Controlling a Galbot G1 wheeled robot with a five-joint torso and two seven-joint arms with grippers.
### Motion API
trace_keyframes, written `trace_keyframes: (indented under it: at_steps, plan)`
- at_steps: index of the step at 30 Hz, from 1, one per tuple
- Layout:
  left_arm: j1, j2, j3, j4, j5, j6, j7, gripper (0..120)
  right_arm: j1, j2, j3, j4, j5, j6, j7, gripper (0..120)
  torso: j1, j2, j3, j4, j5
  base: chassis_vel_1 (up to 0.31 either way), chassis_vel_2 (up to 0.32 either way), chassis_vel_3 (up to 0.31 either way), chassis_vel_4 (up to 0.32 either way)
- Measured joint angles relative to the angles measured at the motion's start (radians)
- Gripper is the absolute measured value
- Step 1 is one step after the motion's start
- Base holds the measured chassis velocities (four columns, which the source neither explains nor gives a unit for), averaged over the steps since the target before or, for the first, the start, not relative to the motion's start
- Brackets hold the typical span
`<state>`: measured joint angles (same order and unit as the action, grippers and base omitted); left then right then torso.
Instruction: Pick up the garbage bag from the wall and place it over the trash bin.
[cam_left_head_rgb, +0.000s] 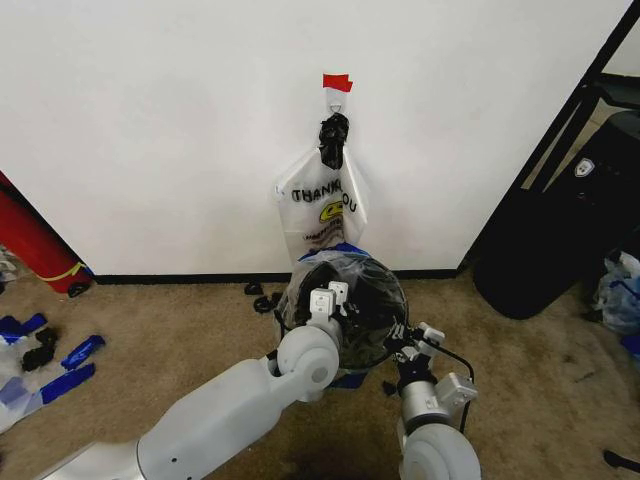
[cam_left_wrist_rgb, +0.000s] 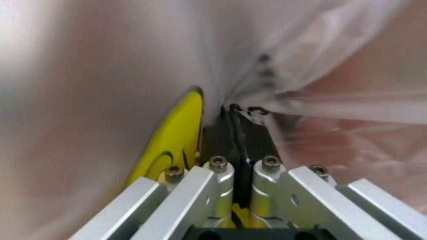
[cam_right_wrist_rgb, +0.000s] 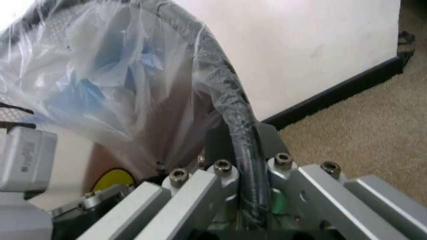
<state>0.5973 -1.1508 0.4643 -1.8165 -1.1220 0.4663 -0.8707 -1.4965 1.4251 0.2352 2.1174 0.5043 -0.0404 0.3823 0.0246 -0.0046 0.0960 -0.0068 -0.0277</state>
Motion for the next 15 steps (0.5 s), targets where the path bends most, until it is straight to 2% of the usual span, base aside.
trace_keyframes:
  at_steps: [15]
  plan:
    - [-0.040,-0.028,0.027,0.048,-0.007,0.052,-0.079,0,0.002,-0.007,-0.003,0.003,-0.020,0.007,-0.006,0,0.000,0.000,0.000,0.0000,0.0000,0.000,0.000,0.000,0.000]
